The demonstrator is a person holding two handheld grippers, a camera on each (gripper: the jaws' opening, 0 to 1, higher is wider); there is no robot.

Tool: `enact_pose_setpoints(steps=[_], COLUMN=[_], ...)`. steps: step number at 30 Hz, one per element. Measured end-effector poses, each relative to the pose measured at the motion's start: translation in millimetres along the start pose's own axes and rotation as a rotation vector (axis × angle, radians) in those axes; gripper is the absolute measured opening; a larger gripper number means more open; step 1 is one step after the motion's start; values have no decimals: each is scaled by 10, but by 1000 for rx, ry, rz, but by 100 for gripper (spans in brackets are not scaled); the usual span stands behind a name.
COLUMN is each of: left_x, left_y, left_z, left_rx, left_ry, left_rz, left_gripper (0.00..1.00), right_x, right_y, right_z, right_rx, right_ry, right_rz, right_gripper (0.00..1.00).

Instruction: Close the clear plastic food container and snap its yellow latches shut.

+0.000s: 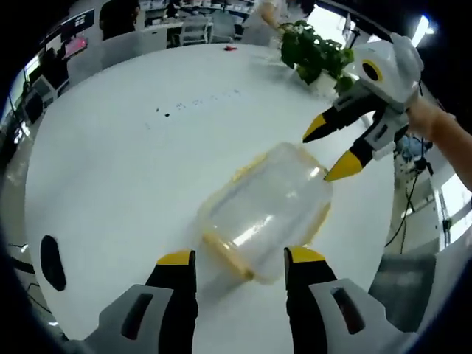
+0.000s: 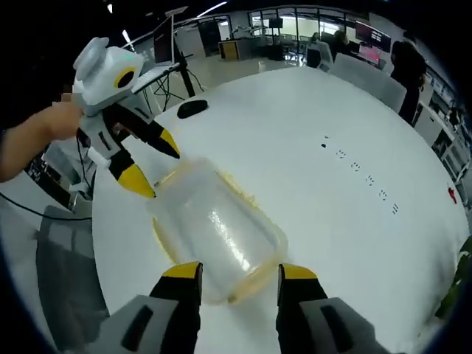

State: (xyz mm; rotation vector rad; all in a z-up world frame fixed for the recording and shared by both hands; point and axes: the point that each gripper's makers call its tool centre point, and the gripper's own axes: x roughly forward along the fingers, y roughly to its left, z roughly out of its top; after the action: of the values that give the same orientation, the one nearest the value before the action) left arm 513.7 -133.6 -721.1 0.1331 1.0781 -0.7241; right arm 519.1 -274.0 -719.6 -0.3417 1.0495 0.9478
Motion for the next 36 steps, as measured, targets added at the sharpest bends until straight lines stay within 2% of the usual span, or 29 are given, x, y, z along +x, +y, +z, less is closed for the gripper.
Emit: enact_pose_setpoints(steps=[1,5,7,12,21,26,36], left_x=[8,37,44,73,141,158,164], left_y=[0,-24,-43,-52,-58,-108,-110], left_z=[19,-35,-26,-28,-97,-88,-84], left_rx=[-19,-42,-75,-96,-114,-137,-132], left_ry=[-16,-4,-15,-18,-4,-16,-14], left_rz=[-7,-12,-20,-19,-38,-75,-79], left_gripper=[45,43,43,43,41,39,37], right_x=[18,43,55,73,117,135,138], right_y=[10,9,-4,-20,-41,-21,12], right_z=[-23,-42,-43,-62,-108,-106,-104], right_rx=[20,82,120,185,237,263,282], right_ry=[6,-2,-8,-23,-38,-44,-34], right_rz=[5,5,8,12,17,32,32], right_gripper=[40,40,40,39,38,39,37])
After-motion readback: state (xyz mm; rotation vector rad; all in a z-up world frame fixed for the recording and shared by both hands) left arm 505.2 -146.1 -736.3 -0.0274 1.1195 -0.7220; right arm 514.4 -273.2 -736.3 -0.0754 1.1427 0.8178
